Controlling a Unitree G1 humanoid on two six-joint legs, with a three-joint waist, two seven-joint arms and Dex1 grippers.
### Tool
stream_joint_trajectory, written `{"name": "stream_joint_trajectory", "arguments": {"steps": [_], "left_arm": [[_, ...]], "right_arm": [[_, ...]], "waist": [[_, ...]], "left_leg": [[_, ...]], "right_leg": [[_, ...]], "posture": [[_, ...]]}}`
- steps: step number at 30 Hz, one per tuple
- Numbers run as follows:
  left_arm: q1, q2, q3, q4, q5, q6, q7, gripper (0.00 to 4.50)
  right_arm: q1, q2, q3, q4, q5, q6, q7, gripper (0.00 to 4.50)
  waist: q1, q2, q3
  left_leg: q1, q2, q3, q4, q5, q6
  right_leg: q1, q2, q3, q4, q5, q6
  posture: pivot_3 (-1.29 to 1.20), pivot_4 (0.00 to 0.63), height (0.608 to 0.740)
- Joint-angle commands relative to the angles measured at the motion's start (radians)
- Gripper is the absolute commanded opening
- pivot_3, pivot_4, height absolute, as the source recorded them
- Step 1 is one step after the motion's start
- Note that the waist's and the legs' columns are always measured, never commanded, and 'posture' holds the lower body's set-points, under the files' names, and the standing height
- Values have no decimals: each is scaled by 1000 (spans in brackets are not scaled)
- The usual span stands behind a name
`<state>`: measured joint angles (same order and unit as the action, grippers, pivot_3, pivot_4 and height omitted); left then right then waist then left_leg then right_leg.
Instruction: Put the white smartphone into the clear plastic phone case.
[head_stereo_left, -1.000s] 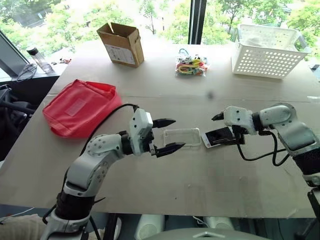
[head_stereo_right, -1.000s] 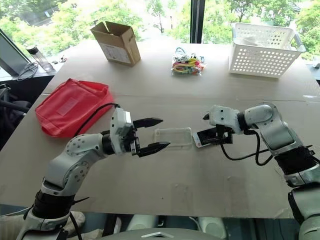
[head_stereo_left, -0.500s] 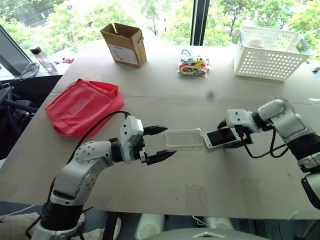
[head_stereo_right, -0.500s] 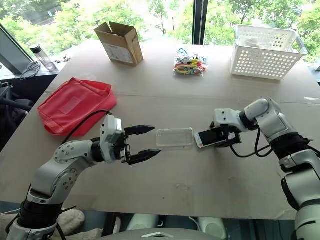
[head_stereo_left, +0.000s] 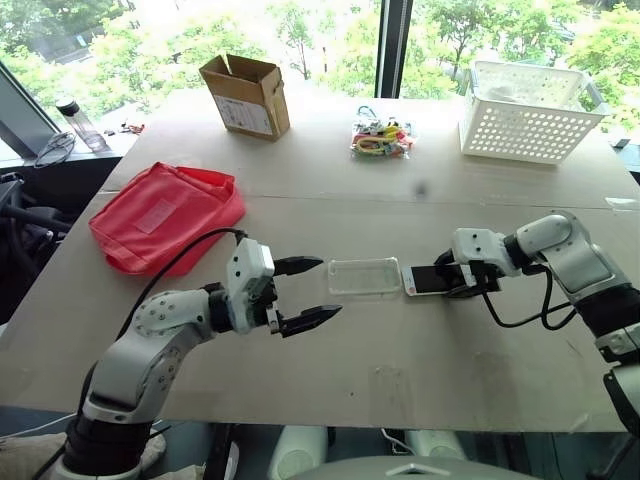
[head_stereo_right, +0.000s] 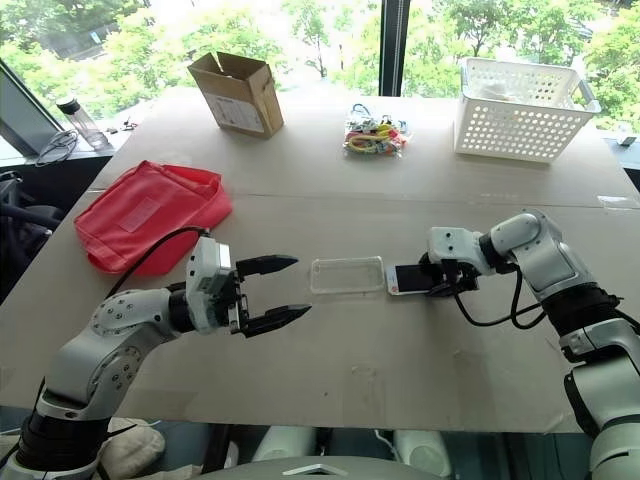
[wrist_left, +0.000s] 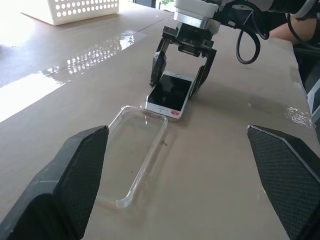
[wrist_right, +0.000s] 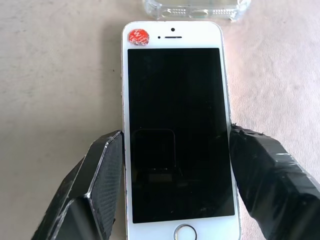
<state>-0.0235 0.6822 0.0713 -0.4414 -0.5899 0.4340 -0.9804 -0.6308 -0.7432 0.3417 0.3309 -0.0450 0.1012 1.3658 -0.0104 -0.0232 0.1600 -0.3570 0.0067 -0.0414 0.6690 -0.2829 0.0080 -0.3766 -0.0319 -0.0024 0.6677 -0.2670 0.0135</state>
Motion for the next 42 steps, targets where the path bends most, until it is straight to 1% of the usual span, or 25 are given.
{"name": "stream_joint_trajectory", "arguments": {"steps": [1, 2, 4, 5, 7, 10, 12, 14, 17, 20, 24, 28, 32, 35, 39, 42], "left_arm": [[17, 3, 31, -38, -16, -13, 10, 4500], [27, 1, 35, -43, -19, -12, 16, 4500], [61, -7, 39, -52, -14, -17, 29, 4500], [74, -9, 39, -56, -13, -18, 33, 4500], [94, -10, 37, -57, -5, -27, 35, 4500], [100, -5, 41, -51, -1, -30, 37, 4500], [98, 0, 51, -47, -6, -26, 39, 4500], [104, 5, 60, -49, -8, -24, 41, 4500], [122, 12, 73, -52, -3, -27, 42, 4500], [160, 26, 86, -54, 7, -38, 32, 4500], [191, 27, 100, -52, 18, -51, 41, 4500], [205, 4, 67, -63, 46, -58, 71, 4500], [213, -6, 60, -58, 59, -68, 75, 4500], [220, -6, 65, -55, 58, -75, 71, 4500], [230, -1, 75, -49, 56, -86, 62, 4500], [229, -2, 70, -48, 56, -91, 62, 4500]], "right_arm": [[78, -36, -50, -59, 14, 108, -44, 2772], [100, -44, -87, -113, 50, 154, -45, 2772], [138, -40, -180, -304, 185, 327, -51, 2772], [148, -39, -202, -375, 222, 382, -58, 2772], [149, -19, -196, -498, 255, 450, -82, 2772], [122, 34, -151, -584, 266, 509, -139, 2771], [88, 89, -90, -580, 227, 509, -189, 2771], [52, 136, -11, -541, 152, 474, -240, 2771], [15, 165, 86, -477, 57, 412, -277, 2771], [-28, 204, 149, -414, 11, 375, -288, 2771], [-53, 221, 177, -382, -11, 364, -273, 2771], [-61, 221, 208, -378, -32, 372, -250, 2771], [-56, 233, 226, -377, -47, 397, -255, 2771], [-50, 228, 240, -363, -66, 377, -247, 2771], [-42, 203, 256, -375, -60, 364, -193, 2771], [-54, 207, 260, -354, -64, 360, -178, 2771]], "waist": [[4, -1, -1], [4, 0, 0], [8, 3, 1], [8, 5, 3], [4, 9, 5], [-4, 10, 5], [-2, 10, 5], [-3, 10, 5], [2, 10, 6], [0, 10, 6], [-2, 10, 6], [-3, 11, 6], [-4, 10, 5], [-5, 10, 5], [-3, 10, 5], [-2, 10, 5]], "left_leg": [[0, 0, 0, 0, 0, 0], [-1, 0, 0, 0, 0, 0], [-5, 0, -1, 0, 0, 0], [-7, 0, -2, 0, 0, 1], [-11, 0, -2, -1, -1, 1], [-25, 1, -3, -2, -1, 1], [-26, 1, -4, -2, -1, 1], [-27, 1, -4, -2, -1, 1], [-27, 0, -4, -2, -1, 1], [-28, -1, -4, -1, -1, 1], [-27, -1, -4, -1, -1, 1], [-26, -1, -5, -2, -1, 1], [-25, -1, -5, -2, -1, 1], [-24, -1, -5, -2, -1, 1], [-24, -1, -5, -2, -1, 1], [-24, -1, -5, -2, -1, 1]], "right_leg": [[0, 0, 0, 0, 0, 0], [-1, 0, 0, 0, 0, 0], [-3, -1, -1, -1, 2, 4], [-4, -1, -1, -3, 3, 4], [-7, -1, -1, -4, 3, 4], [-24, 0, -1, -2, 3, 5], [-25, 0, -2, -2, 3, 4], [-25, 0, -3, -3, 3, 4], [-25, 0, -3, -3, 3, 4], [-25, -1, -3, -4, 3, 4], [-25, -1, -4, -3, 3, 4], [-25, -1, -4, -2, 3, 4], [-24, -1, -4, -2, 3, 4], [-23, -1, -4, -2, 3, 4], [-23, -1, -4, -2, 3, 4], [-22, -1, -4, -2, 3, 4]], "posture": [[0, 150, 740], [0, 150, 740], [0, 150, 740], [0, 150, 740], [0, 150, 740], [0, 150, 740], [0, 150, 740], [0, 150, 740], [0, 150, 740], [0, 150, 740], [0, 150, 740], [0, 150, 740], [0, 150, 740], [0, 150, 740], [0, 150, 740], [0, 150, 740]]}}
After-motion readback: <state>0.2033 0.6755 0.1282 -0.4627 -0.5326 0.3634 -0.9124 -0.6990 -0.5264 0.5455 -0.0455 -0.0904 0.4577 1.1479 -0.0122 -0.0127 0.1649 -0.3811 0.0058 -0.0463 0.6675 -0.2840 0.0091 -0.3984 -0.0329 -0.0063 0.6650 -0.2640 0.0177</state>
